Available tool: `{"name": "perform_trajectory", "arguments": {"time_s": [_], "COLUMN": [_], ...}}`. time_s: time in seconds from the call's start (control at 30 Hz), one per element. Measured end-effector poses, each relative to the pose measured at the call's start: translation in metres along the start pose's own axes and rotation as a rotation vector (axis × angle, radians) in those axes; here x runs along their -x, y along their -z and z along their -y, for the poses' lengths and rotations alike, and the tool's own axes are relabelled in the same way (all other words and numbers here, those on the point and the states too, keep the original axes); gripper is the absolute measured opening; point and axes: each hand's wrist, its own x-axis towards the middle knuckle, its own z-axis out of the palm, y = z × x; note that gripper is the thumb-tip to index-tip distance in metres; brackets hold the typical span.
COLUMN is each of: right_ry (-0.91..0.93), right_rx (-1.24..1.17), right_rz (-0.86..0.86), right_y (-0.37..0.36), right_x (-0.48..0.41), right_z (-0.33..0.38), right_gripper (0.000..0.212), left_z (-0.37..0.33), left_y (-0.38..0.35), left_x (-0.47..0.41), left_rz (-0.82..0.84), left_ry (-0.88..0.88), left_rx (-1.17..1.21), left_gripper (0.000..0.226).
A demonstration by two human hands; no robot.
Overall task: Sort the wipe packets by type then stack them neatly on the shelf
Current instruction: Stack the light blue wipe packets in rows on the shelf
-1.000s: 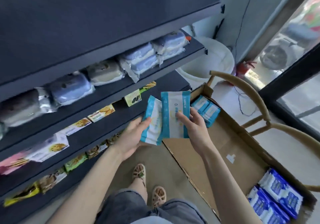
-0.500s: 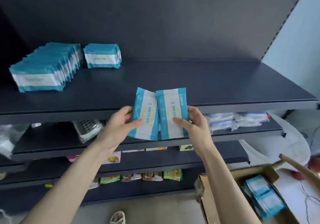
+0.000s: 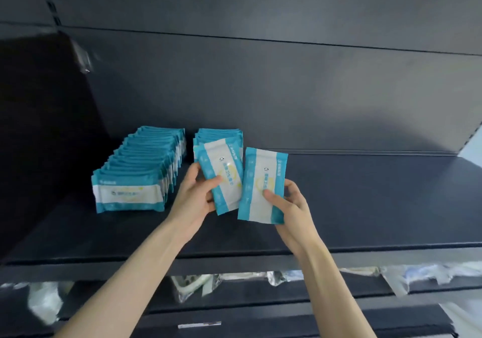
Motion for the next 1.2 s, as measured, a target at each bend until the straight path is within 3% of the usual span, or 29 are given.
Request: {"name": "perform_trajectory", "arguments": {"time_s": [0.17, 0.3, 0.43, 0.6, 0.9, 1.2], "right_ry": [0.06, 0.119, 0.167, 0.268, 0.353, 0.49], "right_rx": [0.05, 0.222, 0.376, 0.619, 0.851, 1.139], "right_rz": [-0.07, -0.063, -0.005, -0.008, -0.09, -0.032], "right_y": [-0.02, -0.025, -0.032, -0.038, -0.045, -0.055], "right_x": [-0.032, -0.063, -0.096, -0.136, -0.165, -0.167], "right_z": [-0.009, 0.001, 0.009, 0.004, -0.014, -0.013], "right_gripper": [0.023, 0.026, 0.025, 0.029, 0.025, 0.031], "left_z": [-0.008, -0.036, -0.068, -0.074, -0.051, -0.068], "left_y": [0.014, 0.033, 0.043, 0.046, 0.061, 0.067], "left_x": [-0.031, -0.064, -0.105, -0.149, -0.182, -0.177], "left_rz": [-0.022, -0.065, 0.096, 0.16, 0.086, 0.247], "left_ry": [0.051, -0.108, -0.181, -0.169, -0.252, -0.147], "left_rx": [-0.077, -0.563, -1.063, -1.44, -1.587, -1.464], "left_gripper": [0.029, 0.038, 0.049, 0.027, 0.024, 0.045]}}
